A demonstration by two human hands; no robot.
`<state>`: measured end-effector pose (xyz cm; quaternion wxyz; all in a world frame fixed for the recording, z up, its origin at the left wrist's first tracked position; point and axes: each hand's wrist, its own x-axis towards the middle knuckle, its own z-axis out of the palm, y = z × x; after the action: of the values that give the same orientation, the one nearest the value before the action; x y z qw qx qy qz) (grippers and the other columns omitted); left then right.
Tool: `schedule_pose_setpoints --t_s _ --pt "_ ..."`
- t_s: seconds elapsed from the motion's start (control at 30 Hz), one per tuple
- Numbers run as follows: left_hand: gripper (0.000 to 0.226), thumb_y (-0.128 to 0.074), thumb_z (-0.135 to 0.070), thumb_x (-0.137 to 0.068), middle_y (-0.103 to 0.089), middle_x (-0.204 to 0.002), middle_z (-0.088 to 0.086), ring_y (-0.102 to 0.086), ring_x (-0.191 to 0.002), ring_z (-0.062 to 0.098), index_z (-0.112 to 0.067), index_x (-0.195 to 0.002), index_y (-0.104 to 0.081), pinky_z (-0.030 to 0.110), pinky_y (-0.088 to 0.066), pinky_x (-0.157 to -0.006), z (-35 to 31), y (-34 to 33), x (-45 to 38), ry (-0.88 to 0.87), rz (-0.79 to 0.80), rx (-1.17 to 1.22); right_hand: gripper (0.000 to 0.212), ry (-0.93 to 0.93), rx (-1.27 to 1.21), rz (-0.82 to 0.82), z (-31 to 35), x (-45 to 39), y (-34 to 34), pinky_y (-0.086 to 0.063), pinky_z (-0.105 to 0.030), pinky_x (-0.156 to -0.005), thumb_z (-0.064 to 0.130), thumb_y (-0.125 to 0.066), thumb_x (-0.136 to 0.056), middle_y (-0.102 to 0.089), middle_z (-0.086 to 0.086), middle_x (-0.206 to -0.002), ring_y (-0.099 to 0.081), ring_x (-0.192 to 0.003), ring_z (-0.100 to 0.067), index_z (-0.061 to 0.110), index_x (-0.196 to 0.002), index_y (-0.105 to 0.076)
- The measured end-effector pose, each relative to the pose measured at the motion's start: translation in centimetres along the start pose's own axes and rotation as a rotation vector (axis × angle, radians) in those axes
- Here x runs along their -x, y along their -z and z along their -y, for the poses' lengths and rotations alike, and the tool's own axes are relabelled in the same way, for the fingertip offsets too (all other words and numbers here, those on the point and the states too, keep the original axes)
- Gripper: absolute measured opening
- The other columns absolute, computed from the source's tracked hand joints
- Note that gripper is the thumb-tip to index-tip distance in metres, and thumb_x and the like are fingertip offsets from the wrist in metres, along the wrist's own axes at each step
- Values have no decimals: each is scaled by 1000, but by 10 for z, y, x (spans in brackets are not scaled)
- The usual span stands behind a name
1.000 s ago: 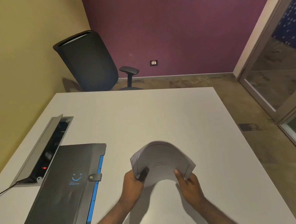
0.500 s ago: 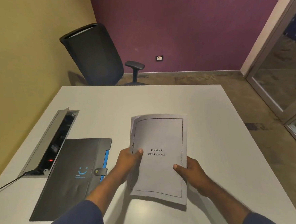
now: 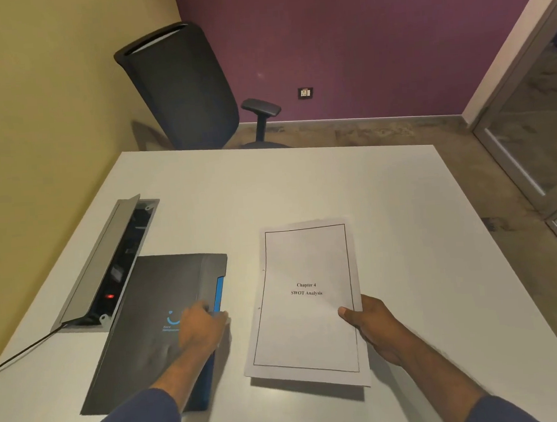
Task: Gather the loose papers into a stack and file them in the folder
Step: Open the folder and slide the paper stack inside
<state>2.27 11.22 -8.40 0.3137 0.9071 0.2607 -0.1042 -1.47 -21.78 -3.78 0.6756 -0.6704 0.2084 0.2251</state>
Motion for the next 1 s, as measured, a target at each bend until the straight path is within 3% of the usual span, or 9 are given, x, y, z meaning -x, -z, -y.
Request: schedule_pose_setpoints --t_s 0.17,0.23,0.47,0.6,0.63,0.7,0.83,0.87,1.0 --pt "58 -79 -42 -76 -57 -120 13 -59 -107 27 -6 -118 -62 35 -50 -88 25 0 -8 -71 0 -313 27 -85 147 13 -2 -6 -11 -55 -53 -83 8 -61 -93 -69 -29 -110 -41 -116 -55 5 -120 -65" --pt "60 -80 -46 -76 -58 -119 11 -59 -107 24 -8 -118 -61 32 -51 -90 26 0 -9 -91 -7 -347 26 -126 239 31 3 -6 -17 -36 -26 -50 9 -61 -93 -58 -16 -79 -44 -52 -26 5 -118 -66" --pt "65 -77 -58 -74 -68 -108 7 -66 -100 20 -7 -111 -64 31 -58 -84 31 4 -22 -30 60 -357 25 -193 248 -23 3 -12 -30 -27 -22 -46 7 -60 -93 -54 -12 -71 -31 -45 -12 6 -117 -65" --pt "61 -71 -58 -79 -64 -111 6 -62 -101 17 -9 -113 -60 25 -56 -82 32 5 -23 -20 51 -313 23 -170 206 -19 4 -10 -42 -44 -39 -75 6 -61 -93 -60 -40 -117 -34 -91 -20 5 -116 -66" --pt "59 -70 -57 -81 -63 -114 6 -60 -103 17 -10 -115 -59 25 -55 -83 32 4 -22 -19 46 -311 23 -170 208 -23 4 -10 -44 -46 -40 -76 6 -61 -93 -58 -39 -120 -49 -114 -61 5 -115 -66" --pt "49 -72 -46 -84 -63 -114 8 -62 -103 20 -10 -116 -60 30 -55 -82 30 1 -20 -25 65 -266 25 -169 224 -23 4 -10 -48 -39 -30 -61 7 -60 -93 -62 -41 -106 -39 -78 -20 4 -118 -65" --pt "31 -68 -18 -89 -63 -116 8 -60 -105 22 -11 -118 -60 31 -53 -83 26 -7 -6 -131 64 -188 26 -156 197 -42 5 -8 -52 -47 -38 -71 6 -60 -93 -58 -46 -109 -63 -95 -57 0 -118 -64" --pt "29 -65 -11 -89 -61 -117 6 -58 -104 20 -14 -117 -59 29 -51 -82 27 -9 -2 -188 41 -190 26 -157 201 -51 7 -7 -53 -43 -34 -64 6 -60 -93 -59 -45 -100 -35 -80 -19 -1 -118 -63" --pt "59 -52 11 -80 -54 -116 -2 -50 -103 16 -25 -126 -55 27 -48 -87 40 -18 6 -444 77 -224 24 -128 208 -84 14 -4 -52 -20 -25 -49 11 -61 -94 -49 -14 -83 -28 -50 -14 0 -115 -64"
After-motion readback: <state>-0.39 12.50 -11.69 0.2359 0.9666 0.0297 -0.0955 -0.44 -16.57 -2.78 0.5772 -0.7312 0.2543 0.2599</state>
